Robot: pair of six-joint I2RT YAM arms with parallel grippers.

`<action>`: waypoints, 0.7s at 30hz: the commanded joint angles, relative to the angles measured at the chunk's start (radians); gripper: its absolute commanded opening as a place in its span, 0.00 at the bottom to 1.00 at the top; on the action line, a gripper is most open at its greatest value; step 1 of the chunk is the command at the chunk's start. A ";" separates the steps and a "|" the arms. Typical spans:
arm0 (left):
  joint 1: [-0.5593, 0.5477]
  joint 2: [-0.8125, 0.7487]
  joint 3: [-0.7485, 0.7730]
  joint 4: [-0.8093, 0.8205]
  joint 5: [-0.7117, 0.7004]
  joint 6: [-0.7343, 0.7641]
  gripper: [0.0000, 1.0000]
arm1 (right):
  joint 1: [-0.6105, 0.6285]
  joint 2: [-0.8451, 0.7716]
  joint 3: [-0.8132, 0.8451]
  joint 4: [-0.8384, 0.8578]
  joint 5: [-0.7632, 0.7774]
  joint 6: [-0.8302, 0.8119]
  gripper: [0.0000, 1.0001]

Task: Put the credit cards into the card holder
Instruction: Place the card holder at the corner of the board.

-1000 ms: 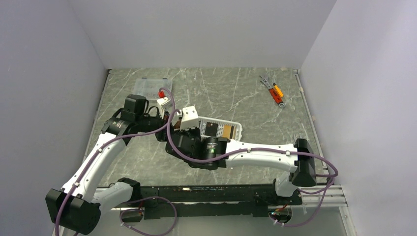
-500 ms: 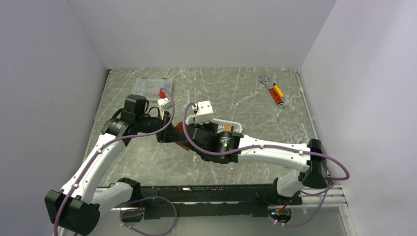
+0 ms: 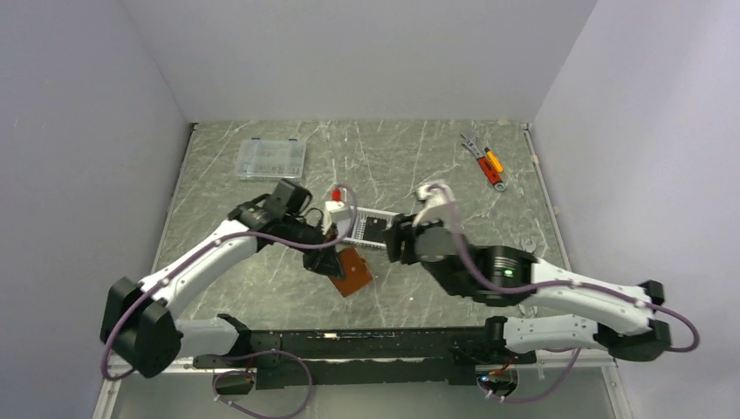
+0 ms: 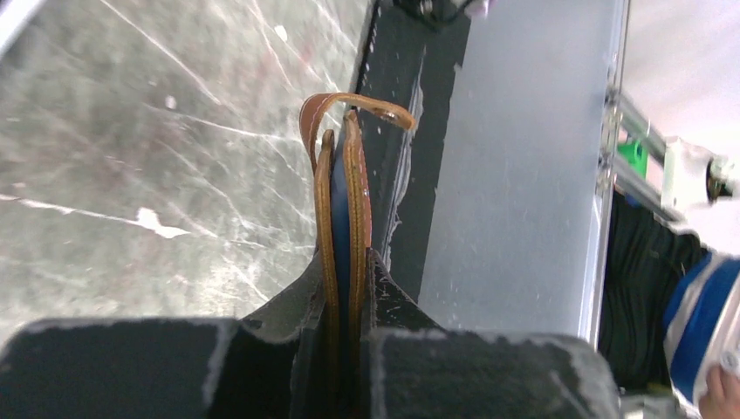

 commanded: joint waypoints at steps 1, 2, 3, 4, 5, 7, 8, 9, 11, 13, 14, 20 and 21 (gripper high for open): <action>-0.112 0.101 0.048 0.002 -0.059 0.115 0.02 | -0.014 -0.161 -0.054 -0.075 0.039 0.111 0.54; -0.127 0.133 0.053 0.011 -0.063 0.120 0.02 | -0.017 -0.184 -0.064 -0.108 0.051 0.147 0.54; -0.144 0.167 0.060 0.017 -0.067 0.128 0.02 | -0.022 -0.201 -0.075 -0.144 0.062 0.179 0.54; -0.166 0.201 0.067 0.018 -0.071 0.137 0.03 | -0.027 -0.214 -0.083 -0.173 0.072 0.210 0.54; -0.184 0.238 0.076 0.021 -0.075 0.146 0.04 | -0.036 -0.225 -0.087 -0.200 0.082 0.241 0.54; -0.218 0.312 0.095 0.020 -0.090 0.172 0.05 | -0.063 -0.242 -0.097 -0.228 0.076 0.273 0.55; -0.232 0.359 0.104 0.022 -0.099 0.184 0.07 | -0.082 -0.250 -0.102 -0.233 0.066 0.282 0.56; -0.244 0.393 0.115 0.022 -0.108 0.199 0.09 | -0.105 -0.258 -0.109 -0.228 0.047 0.280 0.56; -0.264 0.467 0.141 0.021 -0.142 0.227 0.14 | -0.168 -0.271 -0.125 -0.207 -0.008 0.261 0.56; -0.277 0.533 0.174 0.007 -0.169 0.250 0.20 | -0.241 -0.273 -0.146 -0.172 -0.081 0.235 0.55; -0.282 0.559 0.190 0.005 -0.190 0.258 0.22 | -0.275 -0.271 -0.155 -0.156 -0.116 0.224 0.55; -0.290 0.590 0.213 0.012 -0.280 0.288 0.61 | -0.421 -0.211 -0.190 -0.078 -0.292 0.169 0.54; -0.290 0.570 0.214 0.003 -0.278 0.297 0.74 | -0.441 -0.199 -0.194 -0.069 -0.314 0.163 0.54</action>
